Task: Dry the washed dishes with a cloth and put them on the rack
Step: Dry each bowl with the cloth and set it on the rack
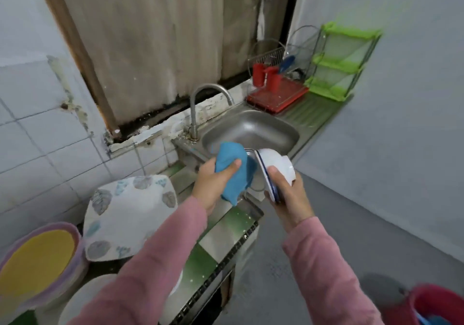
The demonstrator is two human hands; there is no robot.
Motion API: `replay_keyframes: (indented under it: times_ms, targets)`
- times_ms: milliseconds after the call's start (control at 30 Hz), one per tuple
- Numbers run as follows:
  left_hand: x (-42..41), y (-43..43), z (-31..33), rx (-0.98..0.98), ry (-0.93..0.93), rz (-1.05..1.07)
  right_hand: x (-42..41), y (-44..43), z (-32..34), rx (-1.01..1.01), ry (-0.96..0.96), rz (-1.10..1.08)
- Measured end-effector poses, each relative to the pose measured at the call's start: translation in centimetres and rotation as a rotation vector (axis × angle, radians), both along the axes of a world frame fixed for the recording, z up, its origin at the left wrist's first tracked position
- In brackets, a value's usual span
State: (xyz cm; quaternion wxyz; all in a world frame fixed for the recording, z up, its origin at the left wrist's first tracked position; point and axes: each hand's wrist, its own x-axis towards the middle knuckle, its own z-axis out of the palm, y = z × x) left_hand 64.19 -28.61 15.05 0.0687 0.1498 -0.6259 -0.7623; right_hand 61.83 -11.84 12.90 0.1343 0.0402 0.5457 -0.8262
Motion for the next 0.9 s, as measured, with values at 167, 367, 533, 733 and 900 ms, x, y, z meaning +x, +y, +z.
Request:
replay_keyframes:
  times_ms: [167,367,533,733,900]
  targets:
    - [-3.8,8.1,-0.1,-0.068,0.038,-0.17,-0.7,8.0,0.2,0.188,0.068,-0.249]
    - [-10.9,19.3,-0.8,-0.104,0.051,-0.309,-4.6,19.5,0.4,0.263,0.124,-0.429]
    - [-18.3,29.1,-1.0,-0.087,0.062,-0.327,-10.6,28.6,0.6,0.312,0.17,-0.479]
    - [-25.8,38.5,-1.2,-0.053,0.039,-0.303,-17.6,38.2,0.4,0.393,0.192,-0.454]
    - [-31.1,41.4,-3.1,-0.066,0.0,-0.218,-24.0,42.5,-0.8,0.471,0.199,-0.423]
